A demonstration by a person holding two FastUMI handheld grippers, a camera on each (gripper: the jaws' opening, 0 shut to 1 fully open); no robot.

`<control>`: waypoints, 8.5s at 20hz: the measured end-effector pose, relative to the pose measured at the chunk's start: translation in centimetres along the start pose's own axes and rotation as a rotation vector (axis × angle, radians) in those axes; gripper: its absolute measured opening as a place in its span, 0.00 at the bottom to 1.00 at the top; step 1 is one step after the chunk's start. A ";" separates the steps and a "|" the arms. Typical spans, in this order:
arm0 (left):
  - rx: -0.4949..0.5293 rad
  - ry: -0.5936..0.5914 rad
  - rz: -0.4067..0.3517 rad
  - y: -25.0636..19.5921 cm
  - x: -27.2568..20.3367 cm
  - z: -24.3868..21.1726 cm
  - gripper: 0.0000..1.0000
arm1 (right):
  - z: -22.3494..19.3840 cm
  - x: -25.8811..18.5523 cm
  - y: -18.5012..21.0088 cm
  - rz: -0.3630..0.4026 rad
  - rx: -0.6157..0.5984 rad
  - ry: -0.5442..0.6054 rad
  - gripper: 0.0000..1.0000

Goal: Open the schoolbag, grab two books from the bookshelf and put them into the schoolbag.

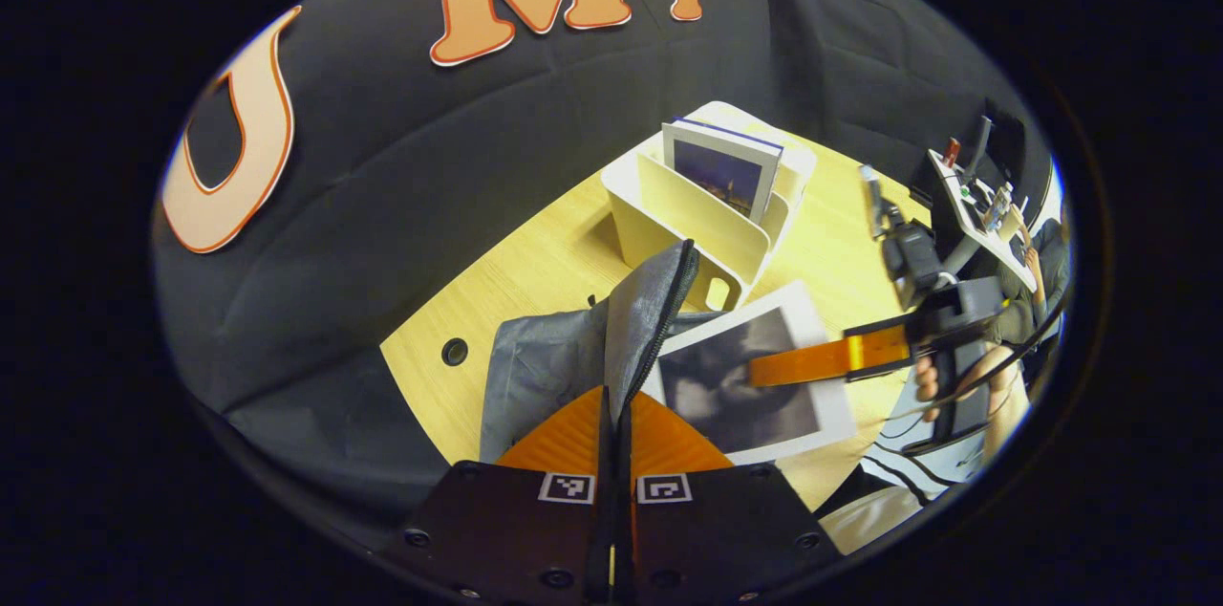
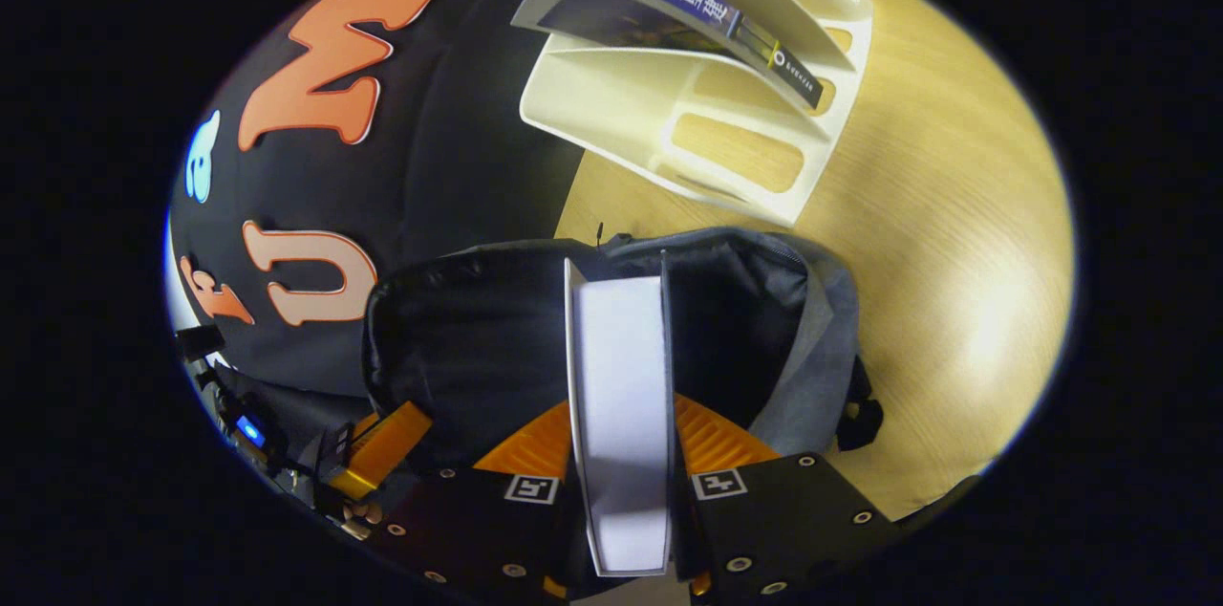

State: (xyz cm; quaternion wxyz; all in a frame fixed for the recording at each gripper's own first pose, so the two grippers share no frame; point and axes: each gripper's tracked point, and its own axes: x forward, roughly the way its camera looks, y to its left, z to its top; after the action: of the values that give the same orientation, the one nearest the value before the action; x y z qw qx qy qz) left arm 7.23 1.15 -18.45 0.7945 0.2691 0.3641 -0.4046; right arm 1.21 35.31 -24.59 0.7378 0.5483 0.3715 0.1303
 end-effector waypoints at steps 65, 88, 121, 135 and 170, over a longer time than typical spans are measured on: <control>-0.499 0.000 0.107 0.0 1.4 -4.7 0.02 | 30.2 -3.7 2.9 -0.763 -1.024 0.162 0.97; -0.374 -0.025 -0.029 2.0 1.0 -2.6 0.02 | 27.3 -16.8 17.1 -0.580 -0.994 -0.248 0.37; -0.019 -0.002 -0.077 -2.1 -1.2 1.0 0.02 | 6.2 1.7 -0.9 0.072 0.106 -0.372 0.35; -0.030 -0.017 -0.119 -3.4 -0.8 -0.5 0.02 | 1.7 5.1 -6.4 -0.199 0.108 -0.253 0.71; -0.684 -0.221 0.072 -18.9 3.0 4.0 0.78 | 25.2 -20.9 -6.6 -0.548 -0.808 -0.277 0.99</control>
State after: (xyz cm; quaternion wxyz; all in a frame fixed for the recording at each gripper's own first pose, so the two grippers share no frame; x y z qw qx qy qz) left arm -5.94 -13.04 -21.02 0.8869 -0.0451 0.3808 -0.2578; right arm 2.77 2.47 -18.96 0.9405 0.1137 0.3201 -0.0087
